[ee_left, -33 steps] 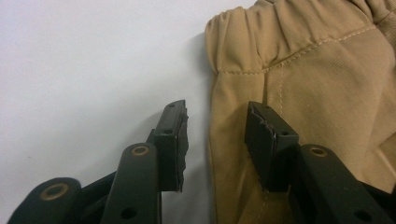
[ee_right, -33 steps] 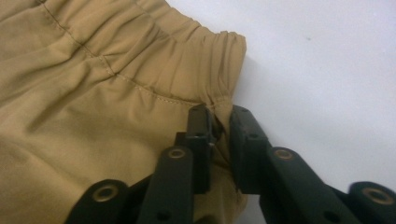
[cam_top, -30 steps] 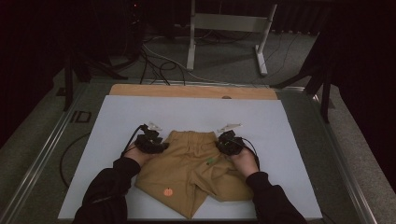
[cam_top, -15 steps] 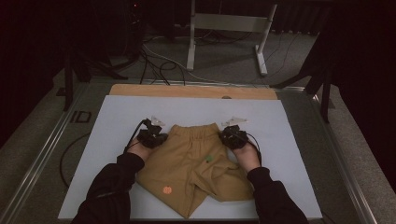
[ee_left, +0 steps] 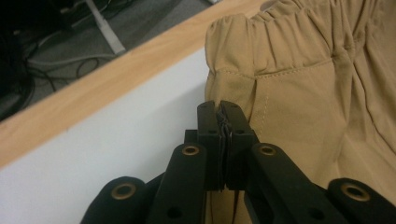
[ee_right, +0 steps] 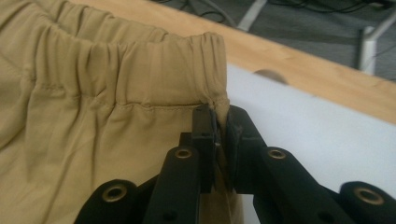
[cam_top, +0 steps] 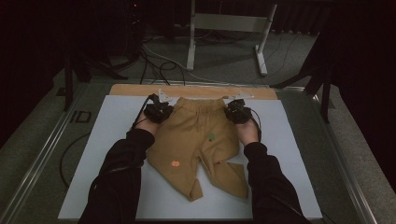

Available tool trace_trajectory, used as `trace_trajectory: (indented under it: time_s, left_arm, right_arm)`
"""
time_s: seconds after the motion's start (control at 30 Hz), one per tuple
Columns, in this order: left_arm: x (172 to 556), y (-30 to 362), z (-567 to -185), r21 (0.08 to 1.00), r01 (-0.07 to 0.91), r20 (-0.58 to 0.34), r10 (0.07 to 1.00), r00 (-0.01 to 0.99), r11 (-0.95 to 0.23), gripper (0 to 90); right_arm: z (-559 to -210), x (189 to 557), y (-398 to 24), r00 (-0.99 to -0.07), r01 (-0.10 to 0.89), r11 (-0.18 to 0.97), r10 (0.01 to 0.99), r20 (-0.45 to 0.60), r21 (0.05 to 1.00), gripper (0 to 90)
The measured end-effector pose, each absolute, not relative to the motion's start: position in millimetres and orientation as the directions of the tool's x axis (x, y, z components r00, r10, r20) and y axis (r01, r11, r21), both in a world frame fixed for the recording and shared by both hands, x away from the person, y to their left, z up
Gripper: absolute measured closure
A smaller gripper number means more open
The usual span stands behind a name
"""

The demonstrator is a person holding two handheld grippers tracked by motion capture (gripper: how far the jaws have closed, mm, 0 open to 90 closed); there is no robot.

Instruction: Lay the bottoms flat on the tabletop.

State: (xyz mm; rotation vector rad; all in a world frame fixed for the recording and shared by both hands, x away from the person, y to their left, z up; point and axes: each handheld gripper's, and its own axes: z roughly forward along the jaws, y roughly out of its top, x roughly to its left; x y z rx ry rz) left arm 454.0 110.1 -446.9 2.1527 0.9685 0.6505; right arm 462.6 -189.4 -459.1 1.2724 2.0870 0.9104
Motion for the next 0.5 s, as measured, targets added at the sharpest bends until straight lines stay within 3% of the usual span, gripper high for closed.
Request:
trace_trajectory:
  time_s: [0.1,0.13,0.17,0.23,0.27,0.3,0.37,0.5]
  left_arm:
    - [461,102,-445,0.76,0.421,0.174,0.779,0.602,-0.495,85.7]
    - [463,101,-445,0.764,0.422,0.17,0.783,0.599,-0.488,80.0]
    - [465,100,-446,0.772,0.443,0.127,0.793,0.595,-0.456,69.6]
    - [469,98,-448,0.761,0.516,0.046,0.826,0.562,-0.393,41.2]
    - [468,98,-449,0.763,0.512,0.044,0.822,0.567,-0.394,33.8]
    - [467,97,-451,0.765,0.511,0.038,0.82,0.571,-0.392,31.1]
    - [467,97,-452,0.75,0.531,0.001,0.803,0.596,-0.395,15.8]
    - [461,96,-454,0.739,0.534,-0.023,0.777,0.629,-0.411,11.3]
  right_arm:
    - [-454,470,-191,-0.377,0.534,0.302,0.921,-0.098,0.789,83.1]
    - [-453,472,-191,-0.373,0.536,0.315,0.921,-0.115,0.783,82.0]
    - [-453,475,-191,-0.36,0.546,0.305,0.926,-0.11,0.78,77.0]
    - [-456,479,-193,-0.369,0.577,0.286,0.927,-0.068,0.765,53.2]
    - [-457,480,-193,-0.375,0.588,0.273,0.926,-0.042,0.761,47.1]
    - [-458,479,-193,-0.37,0.596,0.263,0.929,-0.032,0.759,40.6]
    - [-460,478,-194,-0.378,0.607,0.235,0.926,0.015,0.759,33.1]
    - [-463,473,-196,-0.426,0.612,0.226,0.902,0.075,0.758,13.8]
